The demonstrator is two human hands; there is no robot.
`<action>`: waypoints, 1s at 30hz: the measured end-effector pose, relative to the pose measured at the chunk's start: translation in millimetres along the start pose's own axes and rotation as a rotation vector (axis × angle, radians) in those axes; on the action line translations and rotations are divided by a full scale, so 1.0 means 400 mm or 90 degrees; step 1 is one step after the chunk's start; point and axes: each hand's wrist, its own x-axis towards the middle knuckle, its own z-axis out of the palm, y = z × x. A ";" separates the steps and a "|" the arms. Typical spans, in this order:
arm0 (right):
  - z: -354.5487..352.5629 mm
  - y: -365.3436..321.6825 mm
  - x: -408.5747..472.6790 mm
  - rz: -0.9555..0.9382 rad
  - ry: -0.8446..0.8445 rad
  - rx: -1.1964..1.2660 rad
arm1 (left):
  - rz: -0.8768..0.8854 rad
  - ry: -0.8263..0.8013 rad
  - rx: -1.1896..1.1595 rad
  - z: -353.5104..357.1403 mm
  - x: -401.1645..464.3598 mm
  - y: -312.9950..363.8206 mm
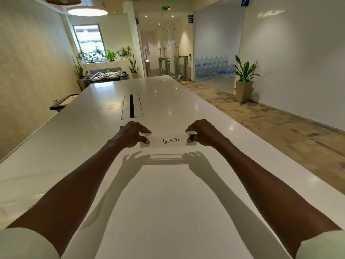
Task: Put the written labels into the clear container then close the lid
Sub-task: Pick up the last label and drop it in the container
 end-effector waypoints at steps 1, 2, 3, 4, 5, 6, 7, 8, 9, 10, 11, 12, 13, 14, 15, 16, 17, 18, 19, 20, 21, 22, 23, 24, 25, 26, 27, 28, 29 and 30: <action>0.001 -0.023 0.000 -0.007 0.005 0.000 | -0.002 0.001 0.000 -0.018 -0.012 -0.012; 0.003 -0.047 0.001 -0.013 0.010 -0.001 | -0.003 0.003 0.000 -0.037 -0.025 -0.026; 0.005 -0.072 0.002 -0.019 0.013 -0.004 | -0.003 0.004 0.004 -0.057 -0.039 -0.041; 0.007 -0.098 0.003 -0.026 0.016 -0.006 | -0.004 0.005 0.009 -0.076 -0.053 -0.057; 0.009 -0.125 0.004 -0.033 0.019 -0.007 | -0.005 0.006 0.012 -0.095 -0.068 -0.074; 0.012 -0.153 0.005 -0.039 0.021 -0.005 | -0.007 0.006 0.012 -0.115 -0.083 -0.093; 0.016 -0.181 0.006 -0.043 0.022 -0.002 | -0.007 0.005 0.009 -0.133 -0.098 -0.112; 0.020 -0.209 0.007 -0.048 0.023 0.002 | -0.009 0.004 0.005 -0.152 -0.113 -0.132; 0.025 -0.237 0.008 -0.052 0.022 0.006 | -0.012 0.004 0.002 -0.170 -0.130 -0.153; 0.031 -0.265 0.010 -0.057 0.021 0.007 | -0.015 0.004 -0.001 -0.187 -0.147 -0.174; 0.037 -0.292 0.011 -0.062 0.019 0.007 | -0.019 0.006 -0.002 -0.202 -0.164 -0.194; 0.043 -0.319 0.013 -0.067 0.018 0.006 | -0.022 0.007 -0.002 -0.216 -0.181 -0.215; 0.049 -0.345 0.015 -0.070 0.016 0.004 | -0.027 0.010 -0.003 -0.230 -0.198 -0.234; 0.055 -0.369 0.016 -0.073 0.013 0.003 | -0.032 0.015 -0.008 -0.242 -0.215 -0.253; 0.061 -0.393 0.017 -0.075 0.010 0.002 | -0.037 0.021 -0.013 -0.255 -0.231 -0.271; 0.068 -0.417 0.018 -0.079 0.007 0.002 | -0.040 0.026 -0.018 -0.268 -0.248 -0.289; 0.073 -0.437 0.018 -0.084 0.004 0.002 | -0.042 0.030 -0.020 -0.279 -0.262 -0.304; 0.080 -0.459 0.018 -0.091 0.001 0.002 | -0.045 0.034 -0.020 -0.289 -0.279 -0.321; 0.088 -0.483 0.019 -0.098 0.000 0.005 | -0.048 0.037 -0.019 -0.299 -0.297 -0.339; 0.097 -0.505 0.019 -0.103 0.000 0.008 | -0.051 0.041 -0.019 -0.308 -0.315 -0.357; 0.105 -0.528 0.019 -0.106 -0.002 0.011 | -0.052 0.046 -0.021 -0.317 -0.332 -0.375; 0.113 -0.549 0.019 -0.109 -0.005 0.012 | -0.052 0.048 -0.023 -0.324 -0.348 -0.393; 0.122 -0.570 0.020 -0.113 -0.008 0.012 | -0.052 0.049 -0.023 -0.331 -0.365 -0.411; 0.131 -0.591 0.020 -0.117 -0.012 0.013 | -0.052 0.050 -0.019 -0.338 -0.381 -0.428; 0.141 -0.611 0.020 -0.119 -0.015 0.015 | -0.052 0.050 -0.014 -0.344 -0.398 -0.444; 0.150 -0.630 0.020 -0.121 -0.018 0.019 | -0.053 0.050 -0.010 -0.350 -0.414 -0.459; 0.161 -0.649 0.021 -0.125 -0.020 0.022 | -0.056 0.051 -0.008 -0.356 -0.431 -0.475; 0.171 -0.668 0.021 -0.130 -0.023 0.023 | -0.060 0.051 -0.008 -0.362 -0.447 -0.490; 0.181 -0.687 0.021 -0.134 -0.027 0.023 | -0.066 0.050 -0.007 -0.368 -0.463 -0.504; 0.192 -0.706 0.021 -0.139 -0.031 0.023 | -0.074 0.049 -0.008 -0.374 -0.479 -0.518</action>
